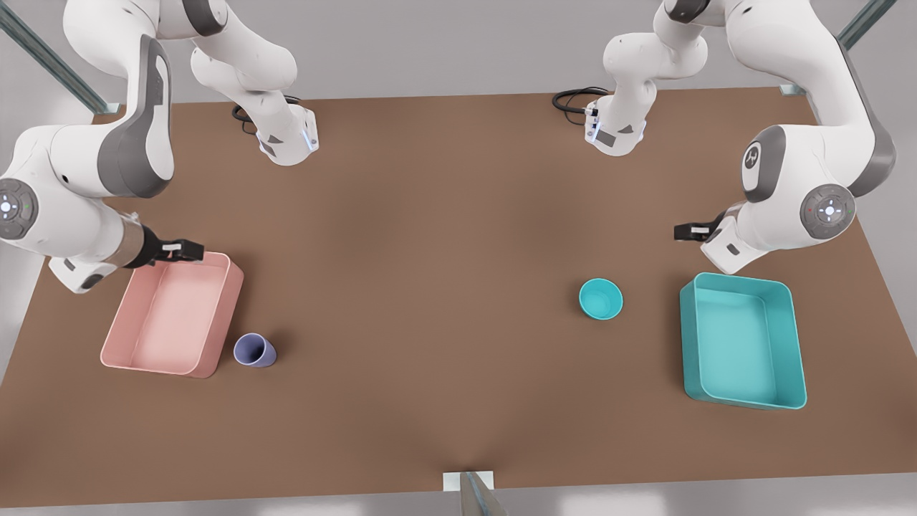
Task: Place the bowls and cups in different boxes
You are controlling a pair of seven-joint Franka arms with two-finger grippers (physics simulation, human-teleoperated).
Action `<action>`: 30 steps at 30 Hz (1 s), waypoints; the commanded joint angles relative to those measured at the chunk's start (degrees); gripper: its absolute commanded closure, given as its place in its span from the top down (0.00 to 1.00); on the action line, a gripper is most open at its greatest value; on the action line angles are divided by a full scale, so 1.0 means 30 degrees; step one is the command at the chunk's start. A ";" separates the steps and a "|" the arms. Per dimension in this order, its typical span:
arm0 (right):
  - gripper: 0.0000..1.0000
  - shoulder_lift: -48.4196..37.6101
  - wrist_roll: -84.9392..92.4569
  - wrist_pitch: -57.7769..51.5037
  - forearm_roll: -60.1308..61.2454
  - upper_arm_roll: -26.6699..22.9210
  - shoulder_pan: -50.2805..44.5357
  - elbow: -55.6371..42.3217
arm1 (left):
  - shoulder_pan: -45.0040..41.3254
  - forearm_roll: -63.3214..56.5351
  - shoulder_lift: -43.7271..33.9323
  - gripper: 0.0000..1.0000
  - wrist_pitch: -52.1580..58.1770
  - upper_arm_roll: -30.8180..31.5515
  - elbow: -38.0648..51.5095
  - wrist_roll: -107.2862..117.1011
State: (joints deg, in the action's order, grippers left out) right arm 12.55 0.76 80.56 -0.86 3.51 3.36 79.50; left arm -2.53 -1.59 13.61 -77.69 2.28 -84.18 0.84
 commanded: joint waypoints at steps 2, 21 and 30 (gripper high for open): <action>1.00 0.0153 0.0129 0.0921 -0.0183 0.0031 -0.0037 -0.0016 | -0.0124 0.2607 0.3047 1.00 -0.4273 -0.0028 0.0022 -0.0163; 1.00 0.8181 0.0100 1.3958 -0.0154 -0.0028 -0.0272 0.2269 | 0.0609 0.5861 0.8617 1.00 -0.9522 -0.0028 -0.3083 -0.6315; 1.00 0.7713 0.0539 1.3665 -0.0183 0.0002 0.0490 0.4319 | 0.0316 0.6008 0.8823 0.63 -1.1105 0.0207 -0.4197 -0.6433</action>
State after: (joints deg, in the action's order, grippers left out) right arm 35.95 1.39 120.37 -1.53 3.50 4.76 91.90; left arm -1.56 16.29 40.03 -109.15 2.83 -96.76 -12.17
